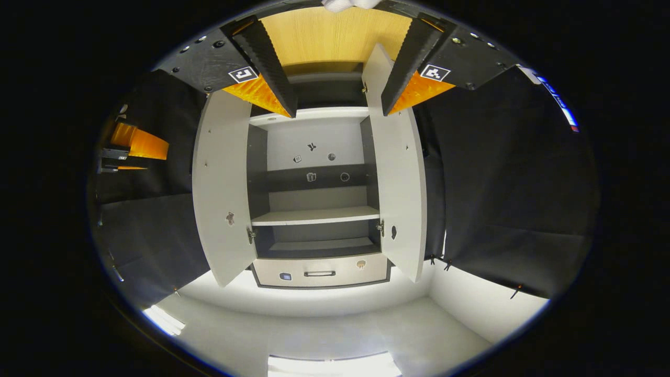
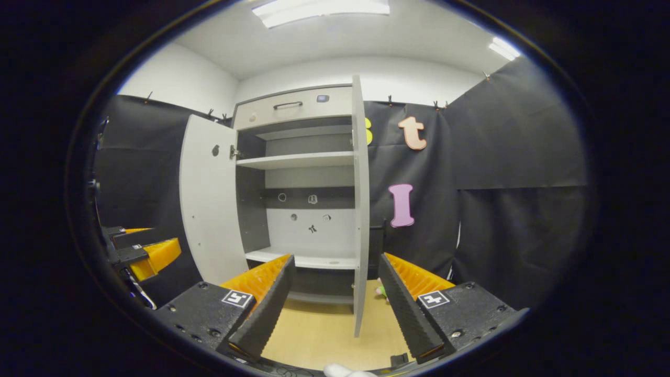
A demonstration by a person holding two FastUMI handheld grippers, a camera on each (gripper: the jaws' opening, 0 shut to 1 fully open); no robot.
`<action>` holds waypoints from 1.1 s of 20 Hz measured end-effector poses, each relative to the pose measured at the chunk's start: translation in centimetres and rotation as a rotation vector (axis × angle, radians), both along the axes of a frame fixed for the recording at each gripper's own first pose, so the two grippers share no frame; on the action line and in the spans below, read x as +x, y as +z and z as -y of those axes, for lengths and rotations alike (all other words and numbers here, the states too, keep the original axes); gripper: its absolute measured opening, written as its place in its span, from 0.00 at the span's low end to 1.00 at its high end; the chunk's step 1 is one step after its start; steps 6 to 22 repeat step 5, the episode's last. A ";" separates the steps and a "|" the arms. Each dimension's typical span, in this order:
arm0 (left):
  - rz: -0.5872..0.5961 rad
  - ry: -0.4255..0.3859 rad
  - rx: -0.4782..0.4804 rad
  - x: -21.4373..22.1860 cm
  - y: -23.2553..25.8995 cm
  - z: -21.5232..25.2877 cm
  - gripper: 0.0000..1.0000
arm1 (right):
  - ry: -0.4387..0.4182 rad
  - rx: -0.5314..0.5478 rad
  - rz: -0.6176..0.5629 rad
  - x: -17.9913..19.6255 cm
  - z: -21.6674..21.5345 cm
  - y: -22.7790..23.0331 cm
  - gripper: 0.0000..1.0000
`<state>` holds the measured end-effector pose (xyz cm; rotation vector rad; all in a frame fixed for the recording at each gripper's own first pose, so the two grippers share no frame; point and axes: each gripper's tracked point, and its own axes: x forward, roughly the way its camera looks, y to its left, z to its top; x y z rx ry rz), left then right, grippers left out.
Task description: Open the right door of the double-door shoe cabinet with the right hand, and open the left door with the left hand.
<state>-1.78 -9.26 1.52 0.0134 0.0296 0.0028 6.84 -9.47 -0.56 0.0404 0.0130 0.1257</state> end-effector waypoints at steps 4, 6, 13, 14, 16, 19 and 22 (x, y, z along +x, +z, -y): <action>0.013 -0.009 -0.009 -0.3 0.6 -0.4 0.96 | 0.007 -0.001 0.009 0.0 -0.3 0.2 1.00; 0.010 -0.013 -0.016 -0.3 0.6 -0.5 0.96 | 0.004 -0.001 0.010 0.1 -0.3 0.2 0.99; 0.010 -0.013 -0.016 -0.3 0.6 -0.5 0.96 | 0.004 -0.001 0.010 0.1 -0.3 0.2 0.99; 0.010 -0.013 -0.016 -0.3 0.6 -0.5 0.96 | 0.004 -0.001 0.010 0.1 -0.3 0.2 0.99; 0.010 -0.013 -0.016 -0.3 0.6 -0.5 0.96 | 0.004 -0.001 0.010 0.1 -0.3 0.2 0.99; 0.010 -0.013 -0.016 -0.3 0.6 -0.5 0.96 | 0.004 -0.001 0.010 0.1 -0.3 0.2 0.99; 0.010 -0.013 -0.016 -0.3 0.6 -0.5 0.96 | 0.004 -0.001 0.010 0.1 -0.3 0.2 0.99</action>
